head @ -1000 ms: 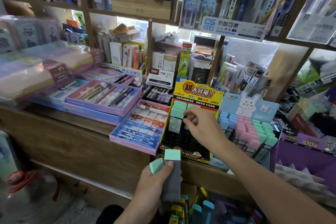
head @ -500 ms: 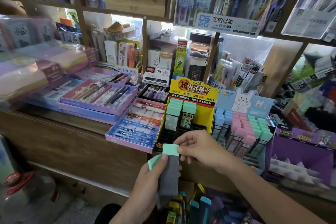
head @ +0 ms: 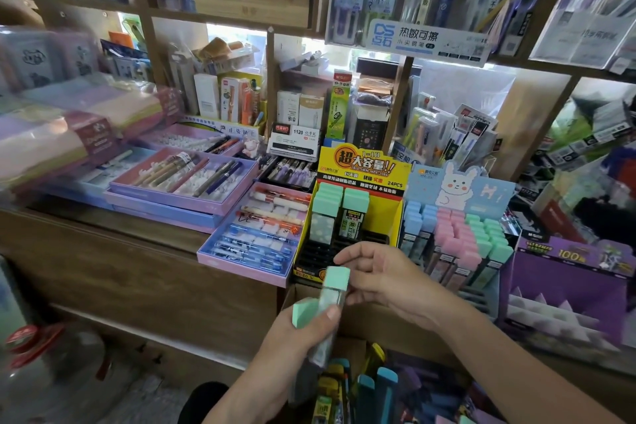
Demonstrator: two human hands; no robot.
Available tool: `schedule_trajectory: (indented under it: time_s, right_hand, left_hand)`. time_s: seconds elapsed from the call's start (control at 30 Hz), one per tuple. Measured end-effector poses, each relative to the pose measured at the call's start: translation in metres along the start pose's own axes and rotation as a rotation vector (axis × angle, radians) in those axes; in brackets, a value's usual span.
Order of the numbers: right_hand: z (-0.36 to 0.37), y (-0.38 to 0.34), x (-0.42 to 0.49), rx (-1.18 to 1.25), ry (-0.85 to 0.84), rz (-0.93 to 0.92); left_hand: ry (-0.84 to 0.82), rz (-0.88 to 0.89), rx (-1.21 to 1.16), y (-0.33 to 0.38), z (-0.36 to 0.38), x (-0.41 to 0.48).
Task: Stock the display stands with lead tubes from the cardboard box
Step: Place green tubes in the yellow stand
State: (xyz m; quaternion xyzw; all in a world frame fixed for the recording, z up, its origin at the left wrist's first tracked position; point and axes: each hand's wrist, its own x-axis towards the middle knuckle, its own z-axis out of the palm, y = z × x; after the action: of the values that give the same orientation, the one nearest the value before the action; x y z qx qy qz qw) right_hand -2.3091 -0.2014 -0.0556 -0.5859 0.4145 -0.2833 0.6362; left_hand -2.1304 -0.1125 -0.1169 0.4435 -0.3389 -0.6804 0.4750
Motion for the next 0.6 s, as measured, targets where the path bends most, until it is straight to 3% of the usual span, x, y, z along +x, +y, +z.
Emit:
schedule_trajectory:
  time_s: [0.17, 0.37, 0.6]
  right_hand:
    - [0.002, -0.008, -0.004, -0.001, -0.006, 0.043]
    - [0.003, -0.012, -0.006, -0.264, -0.026, 0.006]
    - [0.000, -0.029, 0.003, -0.359, 0.225, -0.147]
  left_hand:
    - [0.068, 0.074, 0.109, -0.002, -0.002, 0.002]
    - [0.047, 0.077, 0.112, -0.005, -0.005, 0.004]
    - [0.074, 0.064, -0.006, -0.006, -0.005, 0.005]
